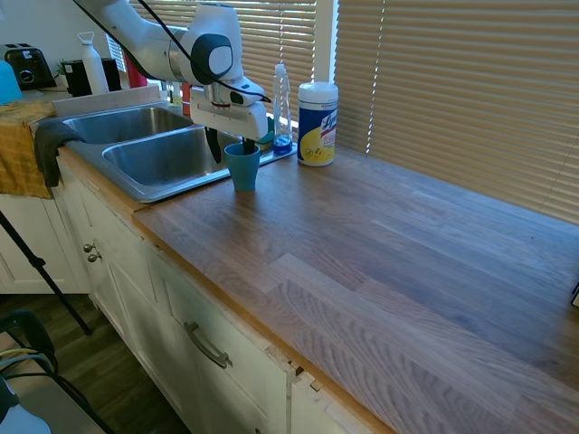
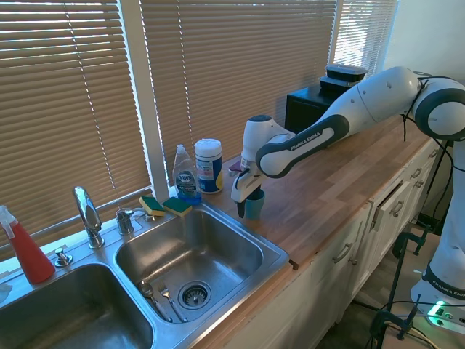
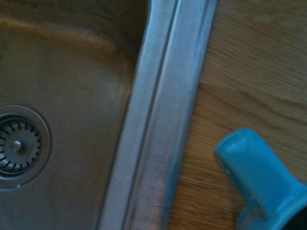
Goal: Put the mug in the sink
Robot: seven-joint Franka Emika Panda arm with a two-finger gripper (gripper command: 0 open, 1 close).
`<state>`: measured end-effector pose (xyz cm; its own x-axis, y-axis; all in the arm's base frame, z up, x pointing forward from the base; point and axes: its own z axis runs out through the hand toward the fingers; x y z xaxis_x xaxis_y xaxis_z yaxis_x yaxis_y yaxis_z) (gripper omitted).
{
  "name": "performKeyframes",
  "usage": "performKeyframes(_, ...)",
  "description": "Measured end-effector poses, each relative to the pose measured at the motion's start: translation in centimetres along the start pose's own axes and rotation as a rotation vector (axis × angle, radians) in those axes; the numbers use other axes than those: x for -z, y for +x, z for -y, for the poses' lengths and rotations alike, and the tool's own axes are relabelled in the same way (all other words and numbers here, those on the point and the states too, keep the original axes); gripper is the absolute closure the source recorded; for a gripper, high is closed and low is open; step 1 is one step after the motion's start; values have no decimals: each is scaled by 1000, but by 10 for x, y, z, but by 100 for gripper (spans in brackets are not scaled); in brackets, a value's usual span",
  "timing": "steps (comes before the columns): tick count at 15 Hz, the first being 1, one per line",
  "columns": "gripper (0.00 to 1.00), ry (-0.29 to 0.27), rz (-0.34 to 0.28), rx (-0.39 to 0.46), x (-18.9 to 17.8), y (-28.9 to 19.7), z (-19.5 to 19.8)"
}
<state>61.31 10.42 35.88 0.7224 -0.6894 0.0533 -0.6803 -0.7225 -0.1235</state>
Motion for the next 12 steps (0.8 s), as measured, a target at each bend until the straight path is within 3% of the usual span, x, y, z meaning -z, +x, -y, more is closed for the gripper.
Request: performKeyframes(12,100,-6,-2,-16,-5,1,-5)
